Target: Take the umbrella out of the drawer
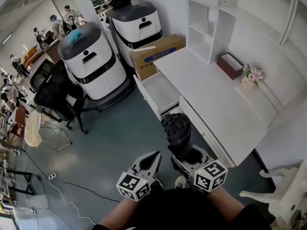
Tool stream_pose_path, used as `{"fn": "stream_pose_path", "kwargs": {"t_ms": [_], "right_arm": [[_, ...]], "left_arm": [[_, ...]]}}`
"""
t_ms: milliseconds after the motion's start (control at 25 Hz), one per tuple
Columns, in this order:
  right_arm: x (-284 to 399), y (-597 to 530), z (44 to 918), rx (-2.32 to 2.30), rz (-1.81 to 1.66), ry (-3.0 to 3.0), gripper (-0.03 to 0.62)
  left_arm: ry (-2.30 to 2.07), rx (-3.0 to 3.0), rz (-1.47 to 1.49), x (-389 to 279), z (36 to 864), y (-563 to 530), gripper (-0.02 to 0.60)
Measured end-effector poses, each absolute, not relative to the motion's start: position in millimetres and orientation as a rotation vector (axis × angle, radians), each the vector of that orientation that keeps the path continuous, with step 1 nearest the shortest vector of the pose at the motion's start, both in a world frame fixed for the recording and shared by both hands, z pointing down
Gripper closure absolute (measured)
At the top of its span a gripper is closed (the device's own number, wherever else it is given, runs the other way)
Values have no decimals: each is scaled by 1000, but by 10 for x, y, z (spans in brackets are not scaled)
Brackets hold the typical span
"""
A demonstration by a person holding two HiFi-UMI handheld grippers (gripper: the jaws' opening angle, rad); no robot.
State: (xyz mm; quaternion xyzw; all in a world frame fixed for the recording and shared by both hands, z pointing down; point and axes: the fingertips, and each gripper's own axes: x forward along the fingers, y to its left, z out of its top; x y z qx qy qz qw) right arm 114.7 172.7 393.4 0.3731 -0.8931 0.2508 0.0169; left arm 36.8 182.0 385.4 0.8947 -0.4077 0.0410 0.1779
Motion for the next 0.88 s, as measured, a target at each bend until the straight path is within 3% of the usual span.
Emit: {"fn": "stream_pose_path", "kwargs": {"t_ms": [880], "right_arm": [[1245, 1675, 3984, 1170, 787, -2775, 344]], "left_arm": [[-1156, 2529, 128, 453, 3899, 1790, 584]]}}
